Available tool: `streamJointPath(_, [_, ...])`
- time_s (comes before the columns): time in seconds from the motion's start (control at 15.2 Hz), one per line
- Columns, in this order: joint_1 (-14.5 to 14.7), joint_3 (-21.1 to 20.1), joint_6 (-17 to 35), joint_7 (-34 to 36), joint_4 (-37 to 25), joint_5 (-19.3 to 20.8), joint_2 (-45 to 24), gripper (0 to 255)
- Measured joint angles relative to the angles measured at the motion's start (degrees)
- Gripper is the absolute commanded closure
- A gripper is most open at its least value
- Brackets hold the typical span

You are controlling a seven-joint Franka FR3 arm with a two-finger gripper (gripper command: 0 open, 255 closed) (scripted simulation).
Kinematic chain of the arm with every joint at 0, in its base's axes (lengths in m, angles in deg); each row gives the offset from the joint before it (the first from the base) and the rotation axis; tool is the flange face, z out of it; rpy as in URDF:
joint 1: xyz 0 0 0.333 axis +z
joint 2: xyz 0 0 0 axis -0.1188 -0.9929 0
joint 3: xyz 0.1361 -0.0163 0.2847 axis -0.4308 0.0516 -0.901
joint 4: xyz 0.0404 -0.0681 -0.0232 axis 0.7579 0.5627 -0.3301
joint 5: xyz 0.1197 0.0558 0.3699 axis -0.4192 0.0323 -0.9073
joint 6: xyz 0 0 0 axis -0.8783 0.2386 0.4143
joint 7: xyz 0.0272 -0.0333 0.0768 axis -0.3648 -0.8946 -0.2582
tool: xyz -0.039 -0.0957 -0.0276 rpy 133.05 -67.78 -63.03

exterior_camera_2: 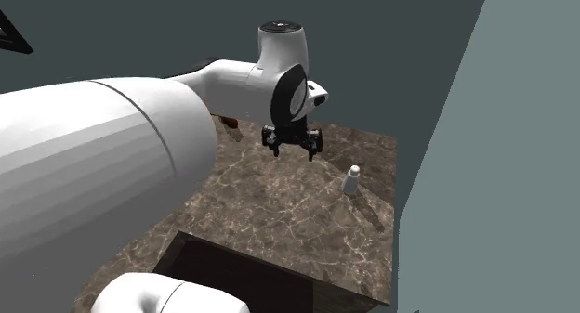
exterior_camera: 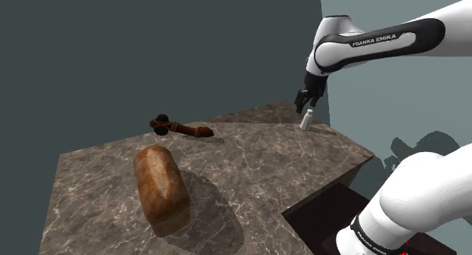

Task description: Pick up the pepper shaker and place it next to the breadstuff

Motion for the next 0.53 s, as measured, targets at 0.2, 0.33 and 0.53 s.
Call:
streamJointPath(0.2, [-1.1,2.8,3.1,-2.8,-2.0,0.8,-4.7,0])
streamJointPath(0.33, [-1.7,4.5,5.2,-4.5,-3.3,1.1,-7.8,0])
streamJointPath(0.53, [-2.4,7.0,8.0,-7.3,-6.3,0.7,-13.3,0])
